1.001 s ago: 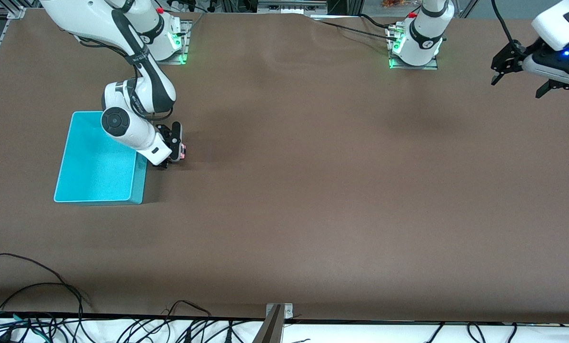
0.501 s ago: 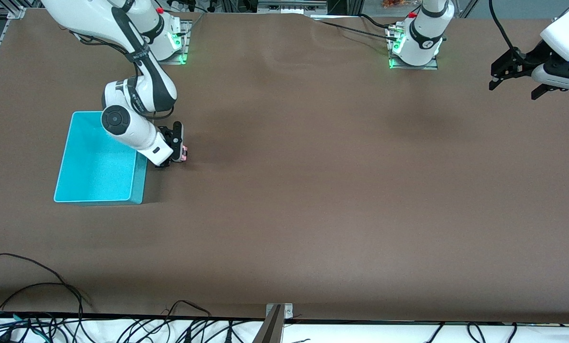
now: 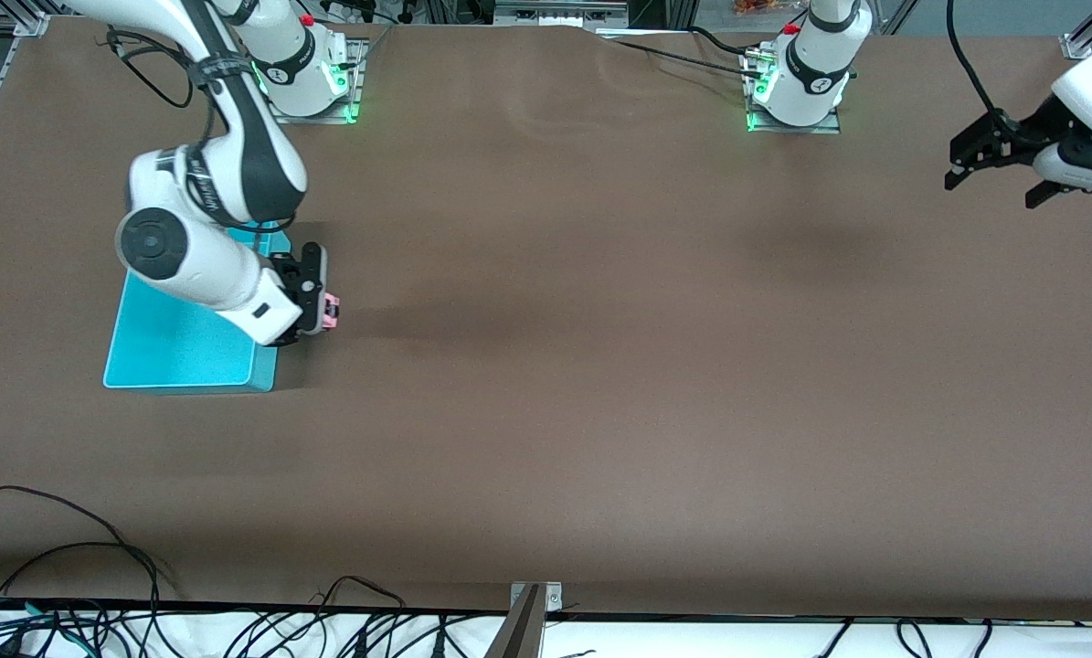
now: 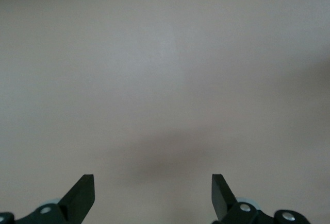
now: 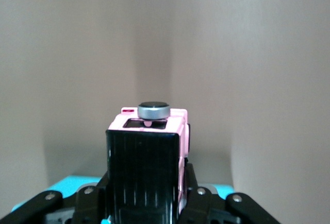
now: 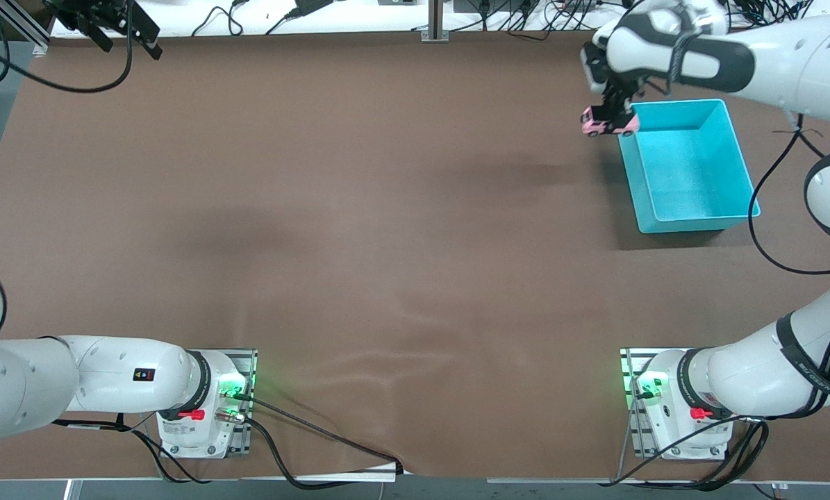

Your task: Wind and store pink jeep toy

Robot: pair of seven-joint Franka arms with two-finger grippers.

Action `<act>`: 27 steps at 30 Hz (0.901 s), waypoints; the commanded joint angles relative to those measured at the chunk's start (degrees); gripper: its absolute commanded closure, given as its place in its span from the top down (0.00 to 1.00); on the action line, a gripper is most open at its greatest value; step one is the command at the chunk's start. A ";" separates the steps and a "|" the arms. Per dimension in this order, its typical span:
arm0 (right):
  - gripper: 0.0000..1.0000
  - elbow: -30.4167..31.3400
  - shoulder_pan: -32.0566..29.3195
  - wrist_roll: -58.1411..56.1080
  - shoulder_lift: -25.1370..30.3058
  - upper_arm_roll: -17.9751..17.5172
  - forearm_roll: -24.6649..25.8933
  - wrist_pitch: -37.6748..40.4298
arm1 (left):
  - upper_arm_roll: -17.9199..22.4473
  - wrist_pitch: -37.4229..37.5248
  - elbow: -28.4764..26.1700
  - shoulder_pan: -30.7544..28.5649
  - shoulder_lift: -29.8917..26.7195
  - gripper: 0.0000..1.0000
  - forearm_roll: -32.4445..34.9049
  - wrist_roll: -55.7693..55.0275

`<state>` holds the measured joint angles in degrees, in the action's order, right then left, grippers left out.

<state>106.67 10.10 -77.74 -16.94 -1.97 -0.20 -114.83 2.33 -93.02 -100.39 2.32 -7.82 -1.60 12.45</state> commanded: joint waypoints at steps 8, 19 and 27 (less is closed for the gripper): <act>0.00 -0.51 -1.05 -15.23 2.44 11.45 -2.79 7.78 | 1.89 3.10 11.52 1.63 9.66 1.00 -1.30 -0.24; 0.00 12.93 -1.14 -24.56 1.65 18.57 -5.78 -2.57 | 1.19 3.19 11.88 1.81 10.37 1.00 -1.74 -0.68; 0.00 19.62 -3.07 -26.76 -0.81 18.93 -5.78 -12.69 | 1.37 3.11 11.97 5.41 10.28 1.00 -1.22 -11.38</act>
<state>122.67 7.93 -102.33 -17.55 16.77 -4.68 -123.28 3.07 -91.46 -90.56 5.22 1.62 -1.61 9.36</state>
